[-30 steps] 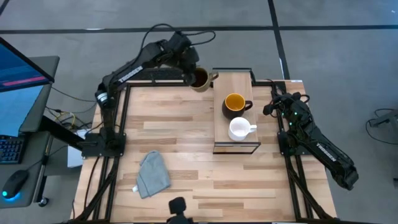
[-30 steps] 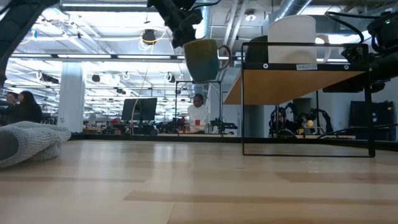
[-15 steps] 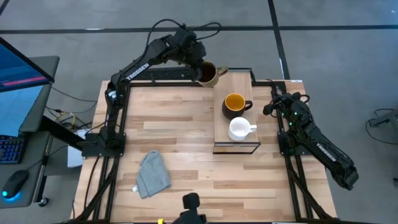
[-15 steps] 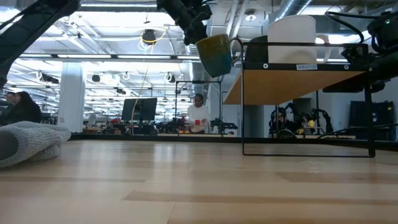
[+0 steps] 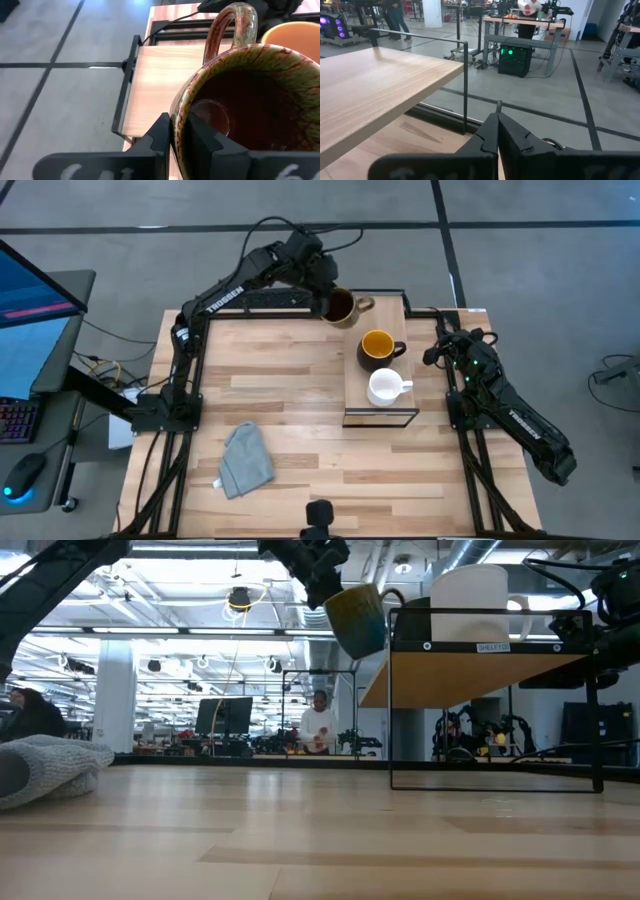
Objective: Stack small to large cups/mugs on shelf
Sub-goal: Put the brown mug on the shelf
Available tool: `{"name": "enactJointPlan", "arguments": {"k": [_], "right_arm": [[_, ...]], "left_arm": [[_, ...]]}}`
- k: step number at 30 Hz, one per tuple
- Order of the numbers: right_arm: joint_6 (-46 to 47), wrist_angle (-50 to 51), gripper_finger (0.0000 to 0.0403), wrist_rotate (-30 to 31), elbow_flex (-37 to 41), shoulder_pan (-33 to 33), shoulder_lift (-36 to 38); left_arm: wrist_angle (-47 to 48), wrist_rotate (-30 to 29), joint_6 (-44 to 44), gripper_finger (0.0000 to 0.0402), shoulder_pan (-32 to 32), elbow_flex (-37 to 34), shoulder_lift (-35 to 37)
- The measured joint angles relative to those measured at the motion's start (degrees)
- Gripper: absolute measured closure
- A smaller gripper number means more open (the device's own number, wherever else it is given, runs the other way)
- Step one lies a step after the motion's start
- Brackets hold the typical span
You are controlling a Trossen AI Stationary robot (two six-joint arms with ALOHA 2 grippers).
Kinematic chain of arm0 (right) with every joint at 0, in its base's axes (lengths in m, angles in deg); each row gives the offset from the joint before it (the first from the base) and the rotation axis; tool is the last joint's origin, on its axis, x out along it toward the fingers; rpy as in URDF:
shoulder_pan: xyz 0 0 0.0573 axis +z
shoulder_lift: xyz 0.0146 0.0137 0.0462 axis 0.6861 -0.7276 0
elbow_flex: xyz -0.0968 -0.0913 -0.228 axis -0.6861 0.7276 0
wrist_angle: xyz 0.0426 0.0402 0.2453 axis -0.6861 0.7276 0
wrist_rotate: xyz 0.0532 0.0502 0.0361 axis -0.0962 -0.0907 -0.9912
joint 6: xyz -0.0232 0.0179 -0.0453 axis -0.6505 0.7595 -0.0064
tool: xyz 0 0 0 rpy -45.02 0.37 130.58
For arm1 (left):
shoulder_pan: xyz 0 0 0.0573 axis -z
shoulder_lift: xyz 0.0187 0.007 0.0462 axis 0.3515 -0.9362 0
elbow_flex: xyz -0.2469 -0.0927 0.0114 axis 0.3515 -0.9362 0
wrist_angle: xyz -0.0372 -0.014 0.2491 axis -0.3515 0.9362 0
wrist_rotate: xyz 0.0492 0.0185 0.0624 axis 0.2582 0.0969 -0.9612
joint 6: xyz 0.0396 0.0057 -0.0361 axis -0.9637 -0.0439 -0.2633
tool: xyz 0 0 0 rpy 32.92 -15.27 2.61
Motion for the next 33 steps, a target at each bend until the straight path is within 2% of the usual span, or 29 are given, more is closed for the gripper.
{"name": "enactJointPlan", "arguments": {"k": [11,24,33], "right_arm": [[0.0,0.2,0.0376,-1.2,0.0,0.0,0.0],[0.0,0.2,0.0376,-1.3,0.0,0.0,0.0],[0.0,0.2,0.0376,-1.3,0.0,0.0,0.0]], "left_arm": [[-3.6,-2.9,0.6,0.0379,1.0,-2.2,-0.1],[-6.9,-2.5,2.5,0.0379,0.9,-6.8,0.0],[-6.4,-2.3,2.8,0.0379,0.9,-6.8,0.0]]}}
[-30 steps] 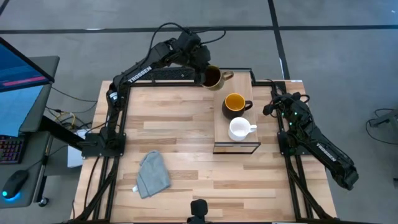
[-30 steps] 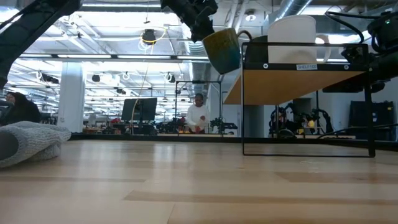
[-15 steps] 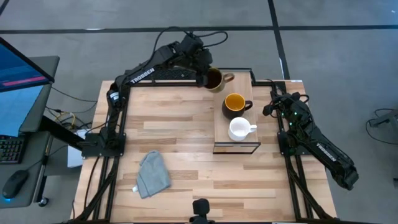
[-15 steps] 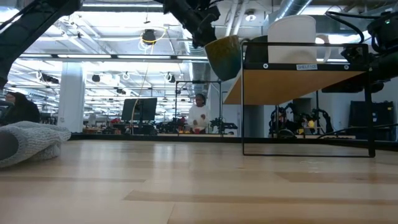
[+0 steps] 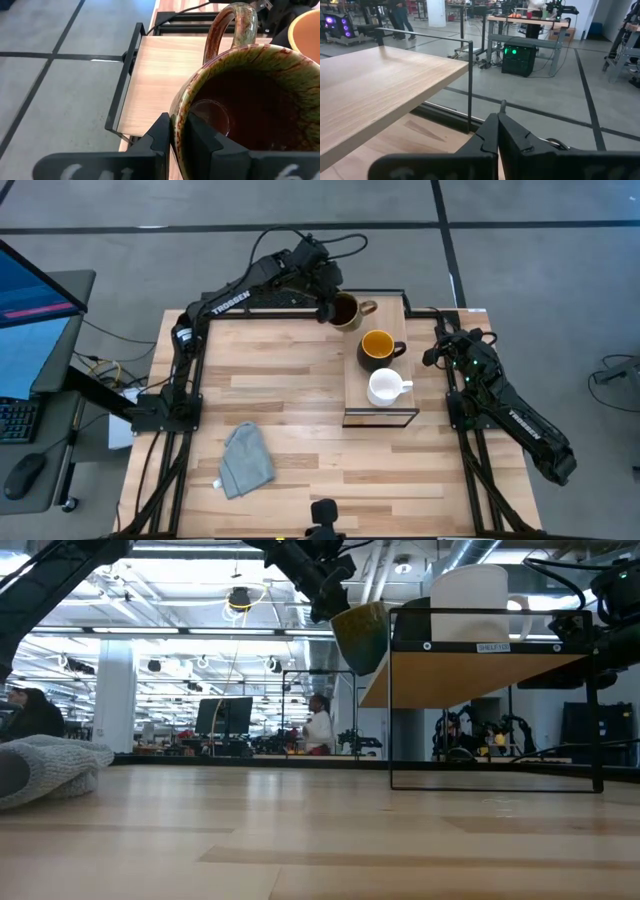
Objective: Stack small to large cups/mugs on shelf
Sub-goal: Put the brown mug on the shelf
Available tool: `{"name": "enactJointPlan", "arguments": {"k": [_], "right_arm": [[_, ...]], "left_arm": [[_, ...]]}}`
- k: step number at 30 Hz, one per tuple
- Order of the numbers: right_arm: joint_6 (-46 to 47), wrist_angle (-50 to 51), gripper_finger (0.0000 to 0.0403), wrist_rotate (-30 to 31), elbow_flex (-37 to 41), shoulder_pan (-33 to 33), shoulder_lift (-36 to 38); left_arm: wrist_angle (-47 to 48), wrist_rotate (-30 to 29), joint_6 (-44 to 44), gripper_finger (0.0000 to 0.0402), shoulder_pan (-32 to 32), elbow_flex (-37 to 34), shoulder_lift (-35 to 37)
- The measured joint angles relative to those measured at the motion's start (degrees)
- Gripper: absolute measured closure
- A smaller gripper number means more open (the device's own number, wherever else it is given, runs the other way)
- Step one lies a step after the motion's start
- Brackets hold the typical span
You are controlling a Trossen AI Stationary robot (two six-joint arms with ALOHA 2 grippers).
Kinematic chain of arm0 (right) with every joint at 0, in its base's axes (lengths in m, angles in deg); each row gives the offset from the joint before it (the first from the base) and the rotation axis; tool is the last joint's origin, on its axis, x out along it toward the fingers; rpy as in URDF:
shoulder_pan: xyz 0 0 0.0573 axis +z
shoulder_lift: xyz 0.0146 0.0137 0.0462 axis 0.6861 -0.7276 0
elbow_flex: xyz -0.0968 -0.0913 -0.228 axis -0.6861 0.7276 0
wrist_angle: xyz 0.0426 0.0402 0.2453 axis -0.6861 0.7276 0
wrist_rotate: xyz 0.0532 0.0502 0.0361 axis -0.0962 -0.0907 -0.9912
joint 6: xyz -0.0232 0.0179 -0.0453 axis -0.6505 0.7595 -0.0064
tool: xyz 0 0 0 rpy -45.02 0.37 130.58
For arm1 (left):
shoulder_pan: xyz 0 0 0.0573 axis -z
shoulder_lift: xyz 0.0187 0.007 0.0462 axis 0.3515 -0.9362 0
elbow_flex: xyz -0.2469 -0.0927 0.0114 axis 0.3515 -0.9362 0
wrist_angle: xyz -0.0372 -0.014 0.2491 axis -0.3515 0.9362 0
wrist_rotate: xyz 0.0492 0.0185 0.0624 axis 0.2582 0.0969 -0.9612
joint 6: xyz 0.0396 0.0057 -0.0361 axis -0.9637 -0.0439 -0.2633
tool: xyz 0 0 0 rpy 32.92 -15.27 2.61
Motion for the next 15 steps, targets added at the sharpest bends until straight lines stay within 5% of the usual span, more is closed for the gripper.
{"name": "enactJointPlan", "arguments": {"k": [15], "right_arm": [[-0.1,0.0,0.0376,-0.2,0.0,0.1,-0.4]], "left_arm": [[-0.9,1.4,0.2,0.0379,-0.4,0.3,-3.7]]}}
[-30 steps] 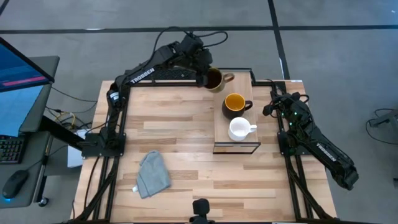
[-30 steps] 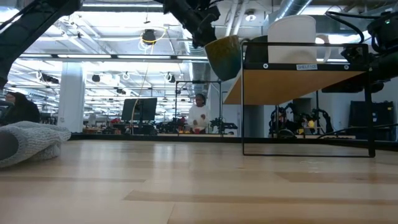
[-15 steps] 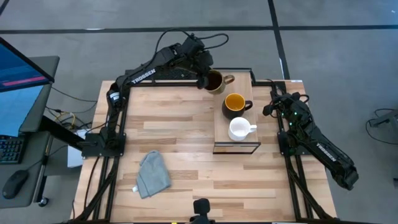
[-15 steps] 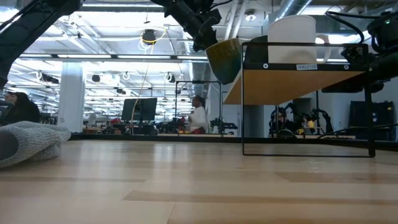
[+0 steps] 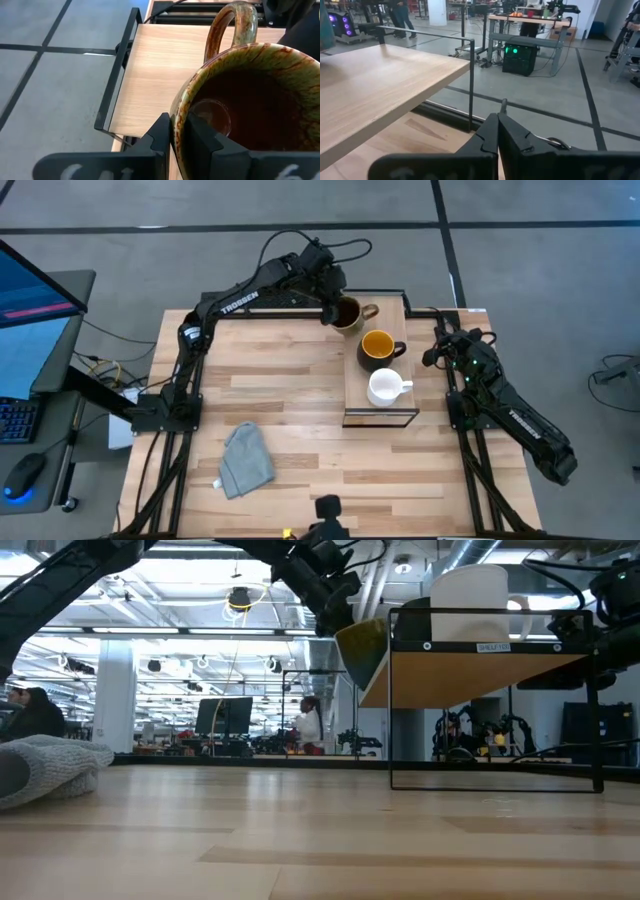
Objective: Stack small to large cups/mugs on shelf
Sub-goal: Put the brown mug on the shelf
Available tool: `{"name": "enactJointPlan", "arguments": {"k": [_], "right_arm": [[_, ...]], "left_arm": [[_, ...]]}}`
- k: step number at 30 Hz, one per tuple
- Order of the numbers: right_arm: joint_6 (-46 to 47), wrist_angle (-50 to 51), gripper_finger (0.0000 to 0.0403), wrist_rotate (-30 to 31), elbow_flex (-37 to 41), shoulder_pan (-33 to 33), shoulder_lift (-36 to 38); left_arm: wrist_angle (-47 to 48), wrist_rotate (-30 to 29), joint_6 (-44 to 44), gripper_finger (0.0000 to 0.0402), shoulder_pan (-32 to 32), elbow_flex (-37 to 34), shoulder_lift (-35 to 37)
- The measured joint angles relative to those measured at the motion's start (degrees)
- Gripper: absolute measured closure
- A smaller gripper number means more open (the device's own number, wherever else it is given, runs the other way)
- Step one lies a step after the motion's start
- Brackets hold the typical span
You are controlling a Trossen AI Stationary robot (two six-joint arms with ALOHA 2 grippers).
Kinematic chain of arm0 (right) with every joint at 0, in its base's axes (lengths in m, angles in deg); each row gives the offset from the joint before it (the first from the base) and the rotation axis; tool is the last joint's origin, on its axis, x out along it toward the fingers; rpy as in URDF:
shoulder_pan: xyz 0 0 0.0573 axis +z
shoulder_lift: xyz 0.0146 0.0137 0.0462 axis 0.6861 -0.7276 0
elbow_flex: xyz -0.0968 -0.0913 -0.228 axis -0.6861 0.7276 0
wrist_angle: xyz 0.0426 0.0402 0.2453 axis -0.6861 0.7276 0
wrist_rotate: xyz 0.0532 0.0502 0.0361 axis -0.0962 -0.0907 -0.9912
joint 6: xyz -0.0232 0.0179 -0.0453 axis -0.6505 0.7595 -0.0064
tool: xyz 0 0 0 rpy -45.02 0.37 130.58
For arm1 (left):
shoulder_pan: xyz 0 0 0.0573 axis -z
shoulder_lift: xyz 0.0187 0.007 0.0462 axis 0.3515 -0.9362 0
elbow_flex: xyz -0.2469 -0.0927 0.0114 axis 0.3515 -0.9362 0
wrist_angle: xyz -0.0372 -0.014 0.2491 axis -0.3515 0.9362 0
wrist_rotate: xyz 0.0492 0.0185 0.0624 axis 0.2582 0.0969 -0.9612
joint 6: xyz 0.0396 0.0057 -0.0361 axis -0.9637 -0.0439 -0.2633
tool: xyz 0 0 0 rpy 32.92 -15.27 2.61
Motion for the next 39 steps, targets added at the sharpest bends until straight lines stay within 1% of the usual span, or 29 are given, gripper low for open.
{"name": "enactJointPlan", "arguments": {"k": [8,12,15,22,30,34,39], "right_arm": [[0.0,0.0,0.0376,0.0,0.0,0.0,0.0],[0.0,-0.1,0.0376,0.0,0.0,0.1,0.0],[0.0,-0.1,0.0376,0.0,0.0,0.1,0.0],[0.0,-0.1,0.0376,0.0,0.0,0.1,0.0],[0.0,-0.1,0.0376,0.0,0.0,0.1,0.0],[0.0,-0.1,0.0376,0.0,0.0,0.1,0.0],[0.0,-0.1,0.0376,0.0,0.0,0.0,0.0]], "left_arm": [[0.1,-0.1,0.3,0.0378,-0.3,0.0,0.0],[0.0,-0.4,0.7,0.036,-0.2,0.0,0.0],[0.0,-0.3,0.8,0.0356,-0.2,0.0,0.0],[-2.6,-0.5,1.4,0.0352,-0.2,0.0,-0.1],[-2.5,-0.3,2.9,0.035,-0.2,0.0,-0.1],[-1.9,1.9,4.7,0.035,-0.3,0.0,-0.1],[-0.8,4.4,3.8,0.035,-0.3,0.0,-0.1]]}}
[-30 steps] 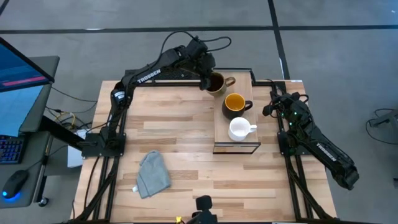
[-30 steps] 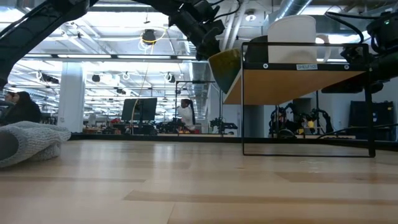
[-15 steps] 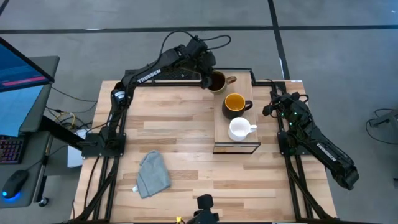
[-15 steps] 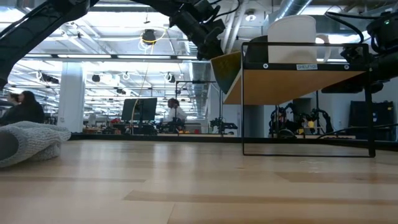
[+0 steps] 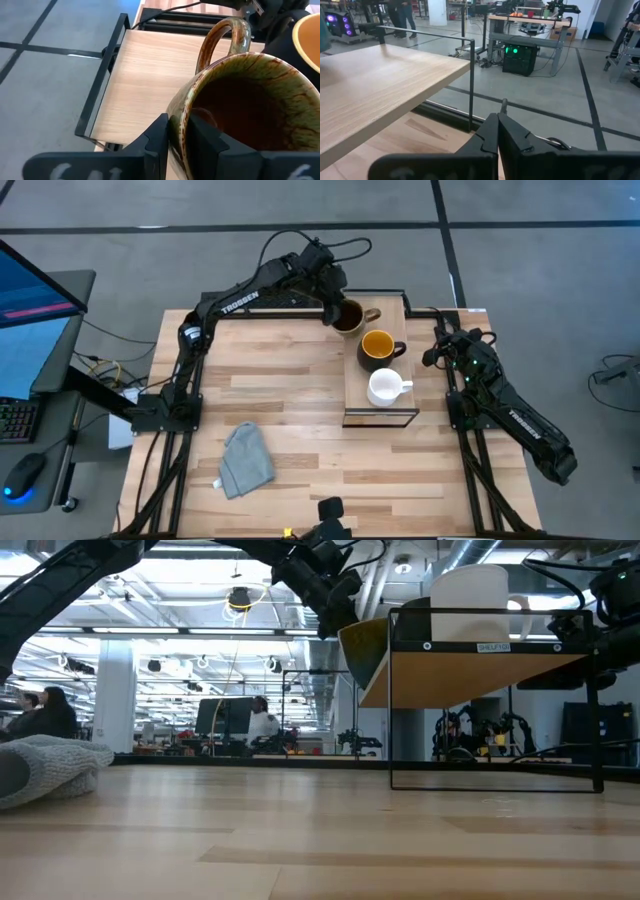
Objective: Stack small to large cups/mugs on shelf
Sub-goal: Put the brown mug on the shelf
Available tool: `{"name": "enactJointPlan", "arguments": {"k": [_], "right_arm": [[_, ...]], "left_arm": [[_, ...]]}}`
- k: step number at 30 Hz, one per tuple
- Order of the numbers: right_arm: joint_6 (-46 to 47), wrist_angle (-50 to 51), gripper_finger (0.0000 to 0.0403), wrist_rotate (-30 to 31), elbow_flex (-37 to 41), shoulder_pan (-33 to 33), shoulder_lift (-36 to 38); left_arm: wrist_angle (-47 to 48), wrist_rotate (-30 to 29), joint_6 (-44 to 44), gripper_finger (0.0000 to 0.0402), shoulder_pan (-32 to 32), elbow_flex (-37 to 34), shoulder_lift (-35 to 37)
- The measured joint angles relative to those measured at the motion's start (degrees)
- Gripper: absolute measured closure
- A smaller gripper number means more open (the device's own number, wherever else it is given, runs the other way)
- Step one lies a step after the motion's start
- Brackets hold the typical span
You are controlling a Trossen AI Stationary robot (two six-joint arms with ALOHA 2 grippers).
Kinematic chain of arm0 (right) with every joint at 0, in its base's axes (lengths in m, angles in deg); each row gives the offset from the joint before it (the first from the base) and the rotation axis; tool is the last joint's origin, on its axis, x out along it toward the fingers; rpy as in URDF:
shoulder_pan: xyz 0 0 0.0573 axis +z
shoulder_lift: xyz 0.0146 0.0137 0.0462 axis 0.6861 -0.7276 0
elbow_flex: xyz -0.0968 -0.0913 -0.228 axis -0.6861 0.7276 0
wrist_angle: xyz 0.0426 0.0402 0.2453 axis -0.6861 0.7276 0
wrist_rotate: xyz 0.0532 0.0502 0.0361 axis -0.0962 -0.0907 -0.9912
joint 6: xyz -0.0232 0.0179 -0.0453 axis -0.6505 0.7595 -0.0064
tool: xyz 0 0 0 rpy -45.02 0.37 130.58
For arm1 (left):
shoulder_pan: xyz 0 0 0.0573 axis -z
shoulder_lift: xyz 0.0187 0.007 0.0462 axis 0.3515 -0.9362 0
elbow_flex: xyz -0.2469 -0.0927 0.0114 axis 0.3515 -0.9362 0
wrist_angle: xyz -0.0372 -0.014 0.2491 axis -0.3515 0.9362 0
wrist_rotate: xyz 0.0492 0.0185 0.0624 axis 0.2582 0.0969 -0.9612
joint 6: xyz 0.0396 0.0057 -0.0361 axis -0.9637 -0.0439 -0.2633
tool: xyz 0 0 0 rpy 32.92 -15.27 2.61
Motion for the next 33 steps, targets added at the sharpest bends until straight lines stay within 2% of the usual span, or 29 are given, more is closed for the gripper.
{"name": "enactJointPlan", "arguments": {"k": [8,13,18,23,33], "right_arm": [[0.0,0.0,0.0376,0.0,0.0,0.0,0.0],[0.0,0.0,0.0376,0.0,0.0,0.0,0.0],[0.0,0.0,0.0376,0.0,0.0,0.0,0.0],[0.0,0.0,0.0376,0.0,0.0,0.0,0.0],[0.0,0.0,0.0376,0.0,0.0,0.0,0.0]], "left_arm": [[0.0,-0.3,-0.7,0.038,0.0,0.0,0.0],[0.0,-1.0,-1.2,0.038,0.0,0.0,0.0],[0.5,-1.9,-0.5,0.036,0.0,0.0,0.0],[1.4,-1.9,-0.9,0.038,0.0,0.0,0.0],[1.5,-1.8,-1.4,0.038,0.0,0.0,0.0]]}}
